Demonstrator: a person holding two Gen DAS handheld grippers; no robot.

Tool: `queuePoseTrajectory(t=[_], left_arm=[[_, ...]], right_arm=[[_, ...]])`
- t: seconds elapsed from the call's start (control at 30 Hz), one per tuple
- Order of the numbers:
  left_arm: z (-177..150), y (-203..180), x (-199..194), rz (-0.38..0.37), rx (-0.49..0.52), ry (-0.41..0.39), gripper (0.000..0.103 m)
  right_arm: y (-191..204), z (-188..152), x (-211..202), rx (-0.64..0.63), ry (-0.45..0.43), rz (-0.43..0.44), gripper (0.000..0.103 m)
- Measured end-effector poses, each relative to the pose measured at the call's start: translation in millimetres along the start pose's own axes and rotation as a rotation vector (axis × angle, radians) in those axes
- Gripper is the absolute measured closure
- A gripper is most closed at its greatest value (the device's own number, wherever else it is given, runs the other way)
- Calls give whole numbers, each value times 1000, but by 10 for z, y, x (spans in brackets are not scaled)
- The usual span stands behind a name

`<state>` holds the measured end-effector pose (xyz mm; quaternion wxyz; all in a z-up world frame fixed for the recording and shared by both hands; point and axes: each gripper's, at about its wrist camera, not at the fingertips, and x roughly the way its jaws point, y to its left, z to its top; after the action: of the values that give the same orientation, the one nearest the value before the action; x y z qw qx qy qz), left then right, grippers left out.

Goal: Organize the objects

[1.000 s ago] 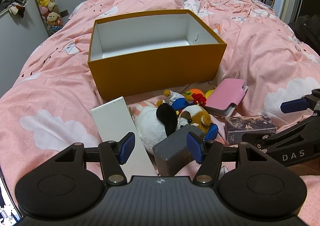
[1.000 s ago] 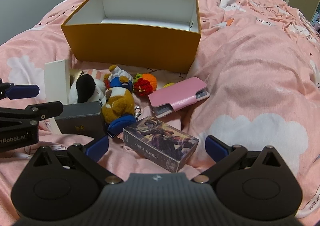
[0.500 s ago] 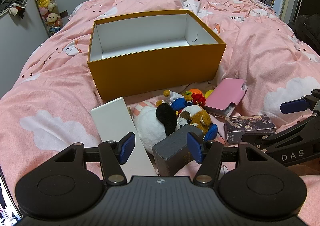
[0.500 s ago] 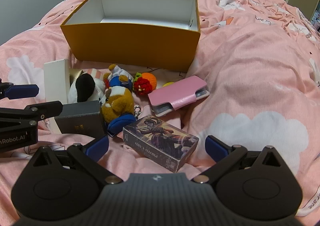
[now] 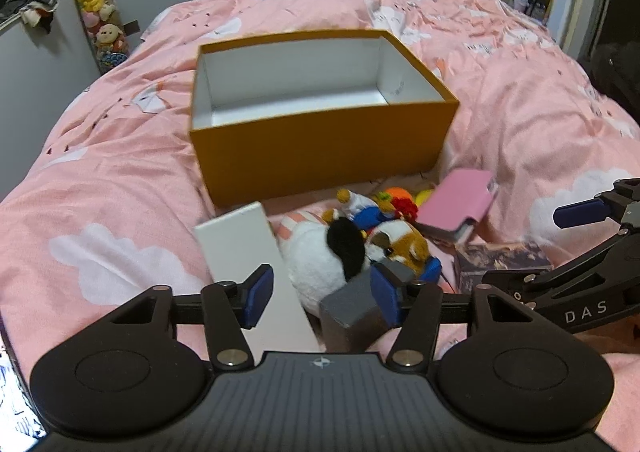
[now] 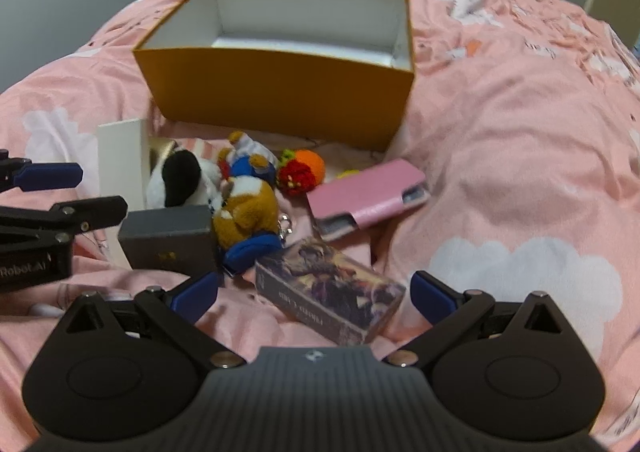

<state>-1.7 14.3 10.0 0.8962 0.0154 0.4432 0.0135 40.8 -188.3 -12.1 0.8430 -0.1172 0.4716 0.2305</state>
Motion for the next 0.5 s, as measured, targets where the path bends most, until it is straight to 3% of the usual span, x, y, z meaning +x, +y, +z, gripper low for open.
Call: queuePoseTrajectory(t=[0.13,0.17,0.2,0.23,0.3,0.43,0.5], left_arm=[[38,186,-7,10,-43,7,51],[48,244,8,9,-57,17,52],[54,297,26,12,-71,27,52],[60,363,55,22,-91,37,52],[52,476,106,43,-129,46,52],[33,660,275,72,-155,74,42],[24,720,380,62,-145,97,40]], right_arm=[[88,162,17,-76,-15,38,3],[99,206,40,-84,-12,57,7],[114,243,68,-91,-4,74,17],[131,286,103,-95,6,89,27],[165,373,182,-94,22,129,36],[253,560,348,-86,40,227,50],[336,634,395,-98,32,265,51]])
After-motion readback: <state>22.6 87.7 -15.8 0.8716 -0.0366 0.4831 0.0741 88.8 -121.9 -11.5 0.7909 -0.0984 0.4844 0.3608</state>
